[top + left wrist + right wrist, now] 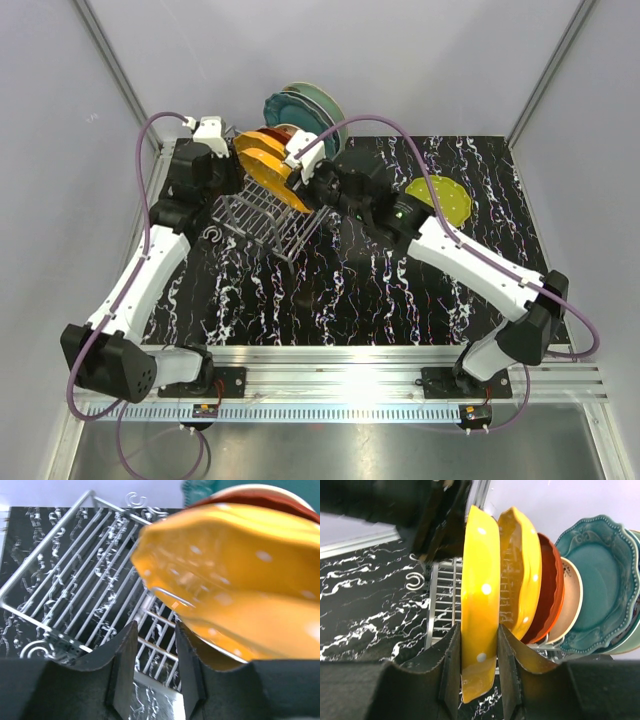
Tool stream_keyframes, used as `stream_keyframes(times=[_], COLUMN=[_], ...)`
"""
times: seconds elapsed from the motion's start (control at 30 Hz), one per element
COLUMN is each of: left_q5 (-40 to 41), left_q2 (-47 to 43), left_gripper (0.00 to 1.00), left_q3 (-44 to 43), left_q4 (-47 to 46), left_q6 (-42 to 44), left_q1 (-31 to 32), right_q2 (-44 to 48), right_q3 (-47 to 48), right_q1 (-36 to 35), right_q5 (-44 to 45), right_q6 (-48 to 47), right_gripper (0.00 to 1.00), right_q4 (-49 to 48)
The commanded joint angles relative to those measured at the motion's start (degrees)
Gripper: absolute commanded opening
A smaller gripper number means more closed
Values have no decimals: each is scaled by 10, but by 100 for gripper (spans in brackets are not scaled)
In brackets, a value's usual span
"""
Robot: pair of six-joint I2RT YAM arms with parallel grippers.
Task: Load the plates into the dish rack
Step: Insert the plate into the dish rack
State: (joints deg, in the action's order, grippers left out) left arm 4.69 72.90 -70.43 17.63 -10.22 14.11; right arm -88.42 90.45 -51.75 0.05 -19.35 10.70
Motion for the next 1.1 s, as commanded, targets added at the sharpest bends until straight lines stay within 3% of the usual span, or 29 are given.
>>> stream_keyframes(times=[0.0,0.17,0.6,0.9,1.07], left_q5=[-15,-13,26,27,25], left_q2=[-36,-44,-58,-59,-59], left_gripper=[40,41,42,42,42], left_q3=[11,14,28,39,42], left_q4=[-20,-19,-20,-22,-24], left_q6=[5,15,45,49,48], left_q1=[7,6,5,3,0], right_q2=[-13,-34,-83,-105,-112], right_q3=[51,77,140,164,169], right_q1=[-4,-3,-3,-3,-3], right_q5=[21,23,29,28,29], right_q6=[9,10,8,8,8], right_gripper=[3,7,29,51,58], right_q4=[-38,-29,-3,6,6])
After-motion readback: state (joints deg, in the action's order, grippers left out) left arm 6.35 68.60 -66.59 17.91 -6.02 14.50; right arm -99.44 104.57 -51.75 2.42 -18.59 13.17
